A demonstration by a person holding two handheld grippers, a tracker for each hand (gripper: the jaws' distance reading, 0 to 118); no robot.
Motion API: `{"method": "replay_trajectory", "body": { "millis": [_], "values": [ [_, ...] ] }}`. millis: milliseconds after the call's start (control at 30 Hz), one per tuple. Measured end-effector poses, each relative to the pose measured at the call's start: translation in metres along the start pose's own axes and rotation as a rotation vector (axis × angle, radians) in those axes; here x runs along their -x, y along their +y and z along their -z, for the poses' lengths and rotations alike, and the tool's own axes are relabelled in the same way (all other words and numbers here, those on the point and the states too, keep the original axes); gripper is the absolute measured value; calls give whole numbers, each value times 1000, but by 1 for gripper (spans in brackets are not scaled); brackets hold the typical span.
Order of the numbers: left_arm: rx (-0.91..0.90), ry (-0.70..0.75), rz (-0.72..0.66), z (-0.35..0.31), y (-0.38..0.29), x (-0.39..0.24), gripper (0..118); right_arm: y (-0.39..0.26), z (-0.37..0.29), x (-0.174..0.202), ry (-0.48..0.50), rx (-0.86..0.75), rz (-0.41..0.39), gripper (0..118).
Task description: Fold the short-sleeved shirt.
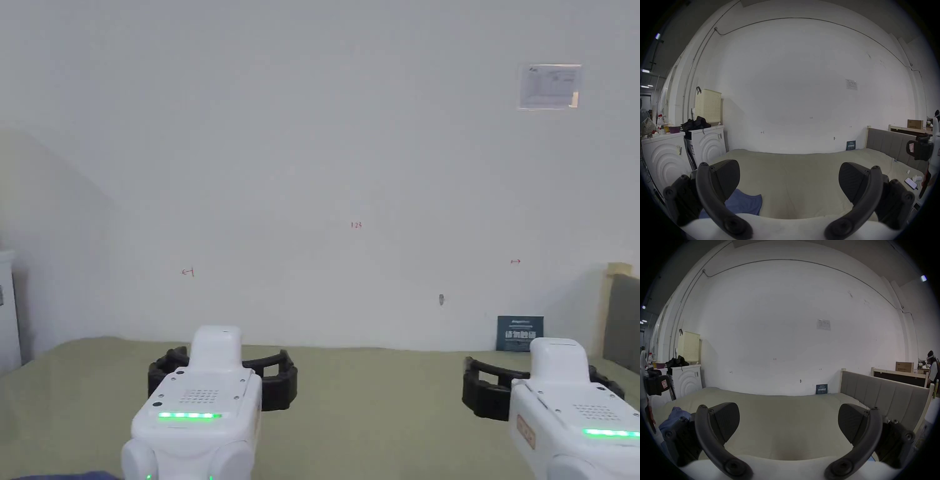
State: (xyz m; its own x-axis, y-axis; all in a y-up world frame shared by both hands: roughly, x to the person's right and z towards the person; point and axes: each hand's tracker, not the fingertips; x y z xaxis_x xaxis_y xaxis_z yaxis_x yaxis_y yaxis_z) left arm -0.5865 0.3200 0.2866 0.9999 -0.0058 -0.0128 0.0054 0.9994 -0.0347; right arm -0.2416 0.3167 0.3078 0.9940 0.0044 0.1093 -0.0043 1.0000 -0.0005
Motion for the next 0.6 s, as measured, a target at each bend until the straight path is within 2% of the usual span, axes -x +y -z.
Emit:
{"method": "replay_trajectory", "body": {
  "millis": [233,433,600],
  "values": [
    [5,-11,-32,1,0,3,118,-3,6,-2,0,5,24,118],
    [12,-2,-16,2,-3,1,118,-3,5,3,8,1,-13,118],
    [14,2,-12,3,-6,1,118,-3,2,4,9,6,-13,118]
  ]
}}
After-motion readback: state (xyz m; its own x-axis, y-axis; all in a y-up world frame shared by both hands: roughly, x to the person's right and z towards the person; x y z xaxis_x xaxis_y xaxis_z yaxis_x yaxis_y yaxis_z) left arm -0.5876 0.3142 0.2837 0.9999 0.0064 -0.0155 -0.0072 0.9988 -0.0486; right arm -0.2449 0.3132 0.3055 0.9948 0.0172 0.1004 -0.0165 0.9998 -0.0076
